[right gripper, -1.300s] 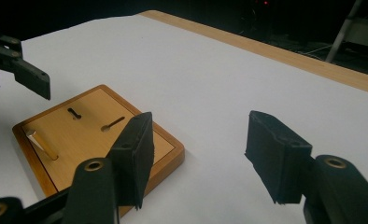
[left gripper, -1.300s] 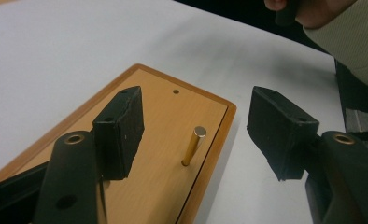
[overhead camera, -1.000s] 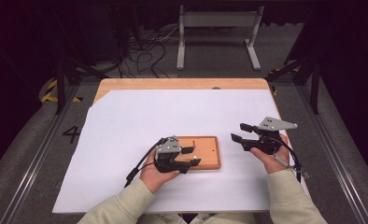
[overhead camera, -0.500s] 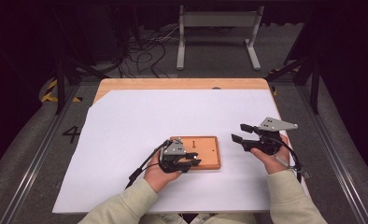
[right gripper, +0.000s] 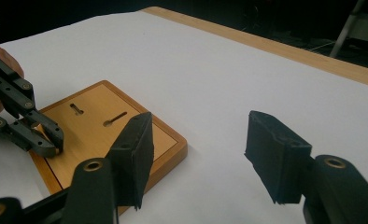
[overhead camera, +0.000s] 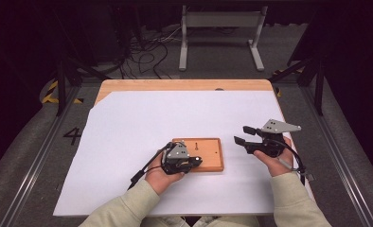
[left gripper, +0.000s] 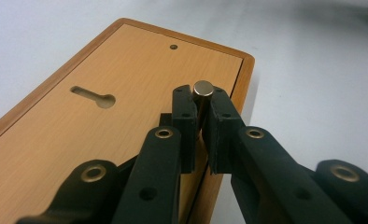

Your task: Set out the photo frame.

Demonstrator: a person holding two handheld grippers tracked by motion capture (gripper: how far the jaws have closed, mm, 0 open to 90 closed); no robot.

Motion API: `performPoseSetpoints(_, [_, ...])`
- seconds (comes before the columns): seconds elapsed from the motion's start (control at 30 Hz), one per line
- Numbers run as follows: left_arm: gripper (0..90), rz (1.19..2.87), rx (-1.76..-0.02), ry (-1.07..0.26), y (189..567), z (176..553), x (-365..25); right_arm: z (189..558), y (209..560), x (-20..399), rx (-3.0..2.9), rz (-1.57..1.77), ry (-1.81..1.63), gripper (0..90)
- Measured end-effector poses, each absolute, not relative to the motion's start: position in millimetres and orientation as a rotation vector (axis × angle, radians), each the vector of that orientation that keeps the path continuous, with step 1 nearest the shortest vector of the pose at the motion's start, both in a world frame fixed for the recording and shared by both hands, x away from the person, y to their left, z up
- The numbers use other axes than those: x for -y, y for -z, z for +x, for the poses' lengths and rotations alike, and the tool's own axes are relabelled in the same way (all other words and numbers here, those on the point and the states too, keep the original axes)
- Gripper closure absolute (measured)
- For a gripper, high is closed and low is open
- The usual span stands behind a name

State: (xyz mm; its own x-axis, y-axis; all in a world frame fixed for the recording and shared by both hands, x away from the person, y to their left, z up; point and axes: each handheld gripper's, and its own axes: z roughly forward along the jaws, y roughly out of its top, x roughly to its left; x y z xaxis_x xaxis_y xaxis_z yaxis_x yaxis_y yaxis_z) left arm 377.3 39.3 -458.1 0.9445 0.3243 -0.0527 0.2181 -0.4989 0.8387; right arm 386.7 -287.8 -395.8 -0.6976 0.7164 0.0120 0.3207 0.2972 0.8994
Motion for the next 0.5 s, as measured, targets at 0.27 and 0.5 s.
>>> performPoseSetpoints(0.27, [83.8,2.119,-0.377,-0.112,457.6,379.8,-39.9,386.7,396.2,287.3,-2.18,0.932,-1.366,42.2])
performPoseSetpoints(0.5, [84.2,2.153,-0.273,-0.233,457.5,374.2,-37.7,386.7,396.4,287.8,-2.181,0.936,-1.363,42.2])
